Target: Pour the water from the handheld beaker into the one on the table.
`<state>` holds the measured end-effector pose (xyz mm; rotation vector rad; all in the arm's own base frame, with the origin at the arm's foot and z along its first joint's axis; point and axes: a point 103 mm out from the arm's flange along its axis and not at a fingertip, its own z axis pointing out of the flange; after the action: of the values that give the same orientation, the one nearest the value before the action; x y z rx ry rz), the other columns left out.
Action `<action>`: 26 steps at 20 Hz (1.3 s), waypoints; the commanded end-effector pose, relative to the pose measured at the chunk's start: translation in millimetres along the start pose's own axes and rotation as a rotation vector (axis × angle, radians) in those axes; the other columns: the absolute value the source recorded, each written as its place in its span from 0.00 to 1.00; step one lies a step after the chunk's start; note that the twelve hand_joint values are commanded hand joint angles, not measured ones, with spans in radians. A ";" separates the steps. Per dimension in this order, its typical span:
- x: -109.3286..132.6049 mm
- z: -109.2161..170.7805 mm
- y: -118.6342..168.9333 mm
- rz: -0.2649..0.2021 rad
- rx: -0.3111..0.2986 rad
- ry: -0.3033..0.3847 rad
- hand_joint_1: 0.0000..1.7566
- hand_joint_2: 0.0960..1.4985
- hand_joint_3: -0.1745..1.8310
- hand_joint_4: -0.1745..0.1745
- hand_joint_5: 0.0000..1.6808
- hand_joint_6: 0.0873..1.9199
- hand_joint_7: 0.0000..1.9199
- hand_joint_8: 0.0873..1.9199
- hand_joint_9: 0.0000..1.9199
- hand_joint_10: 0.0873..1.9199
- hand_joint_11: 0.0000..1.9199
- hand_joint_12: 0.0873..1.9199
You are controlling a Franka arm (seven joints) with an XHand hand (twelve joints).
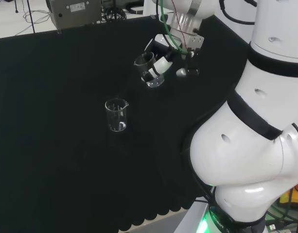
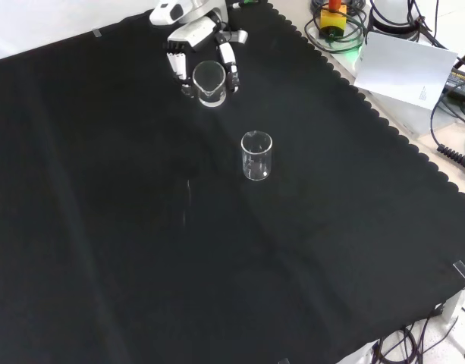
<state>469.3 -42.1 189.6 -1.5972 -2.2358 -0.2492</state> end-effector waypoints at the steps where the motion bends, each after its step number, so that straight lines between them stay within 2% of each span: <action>1: 18.7 8.0 -23.5 0.007 0.089 -0.040 0.76 0.35 0.41 0.00 0.87 0.10 0.80 0.06 0.93 0.00 0.76 0.28; 5: 28.8 19.3 -29.8 0.018 0.158 -0.073 0.76 0.35 0.41 0.00 0.87 0.10 0.80 0.06 0.93 0.00 0.76 0.27; 10: 44.6 36.9 -35.3 0.025 0.241 -0.147 0.76 0.35 0.41 0.00 0.87 0.10 0.80 0.06 0.94 0.00 0.76 0.27; 14: 47.9 43.5 -35.7 0.027 0.313 -0.197 0.76 0.35 0.41 0.00 0.87 0.10 0.80 0.06 0.94 0.00 0.76 0.27; 19: 52.7 44.8 -29.4 0.035 0.406 -0.269 0.76 0.35 0.41 0.00 0.87 0.10 0.80 0.06 0.94 0.00 0.77 0.27; 26: 65.1 47.2 -12.5 0.034 0.487 -0.354 0.76 0.35 0.41 0.00 0.87 0.10 0.80 0.06 0.94 0.00 0.77 0.27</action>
<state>424.3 11.8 172.7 -1.5305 -2.2497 0.4528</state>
